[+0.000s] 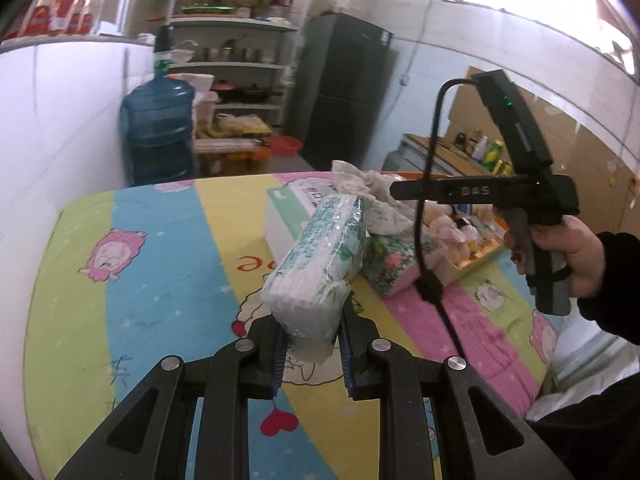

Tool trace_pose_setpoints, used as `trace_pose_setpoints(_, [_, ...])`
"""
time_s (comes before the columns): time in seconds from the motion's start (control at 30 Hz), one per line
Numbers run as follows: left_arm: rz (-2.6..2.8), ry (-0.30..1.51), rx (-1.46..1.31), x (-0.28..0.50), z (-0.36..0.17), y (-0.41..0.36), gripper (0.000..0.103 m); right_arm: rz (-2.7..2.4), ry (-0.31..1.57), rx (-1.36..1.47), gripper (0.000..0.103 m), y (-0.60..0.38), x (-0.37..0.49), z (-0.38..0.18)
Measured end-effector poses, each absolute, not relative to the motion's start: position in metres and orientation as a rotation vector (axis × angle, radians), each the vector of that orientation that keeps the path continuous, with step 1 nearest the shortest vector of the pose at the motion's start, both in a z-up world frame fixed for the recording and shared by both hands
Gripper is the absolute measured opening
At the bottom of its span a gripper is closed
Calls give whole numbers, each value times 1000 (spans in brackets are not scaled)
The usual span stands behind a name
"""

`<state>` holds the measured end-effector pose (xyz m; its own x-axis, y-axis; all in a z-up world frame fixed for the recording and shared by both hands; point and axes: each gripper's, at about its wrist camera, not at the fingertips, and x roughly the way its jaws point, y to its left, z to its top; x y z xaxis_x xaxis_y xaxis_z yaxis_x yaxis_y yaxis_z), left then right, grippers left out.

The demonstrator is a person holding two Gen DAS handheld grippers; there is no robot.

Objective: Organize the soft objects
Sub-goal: 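Grasp the cream floral scrunchie with the right tool while the left tool holds the tissue pack, then carry the tissue pack and scrunchie over the gold box with both tools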

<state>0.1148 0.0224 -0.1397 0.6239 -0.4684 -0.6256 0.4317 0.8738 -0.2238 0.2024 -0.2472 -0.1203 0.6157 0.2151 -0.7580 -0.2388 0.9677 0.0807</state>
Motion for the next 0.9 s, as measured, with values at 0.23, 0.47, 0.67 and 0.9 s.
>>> trace_pose_setpoints(0.23, [-463, 739, -51, 107, -142, 21, 22, 277, 907, -69, 15, -239, 212, -128])
trace_pose_setpoints(0.47, [-444, 729, -71, 108, -142, 18, 22, 315, 884, -32, 7, -242, 202, -118])
trace_pose_setpoints(0.67, [-441, 716, -81, 109, -139, 13, 22, 330, 840, 7, 7, -251, 185, -99])
trace_pose_setpoints(0.9, [-480, 695, -74, 113, -131, 1, 22, 322, 790, 44, 7, -263, 162, -76])
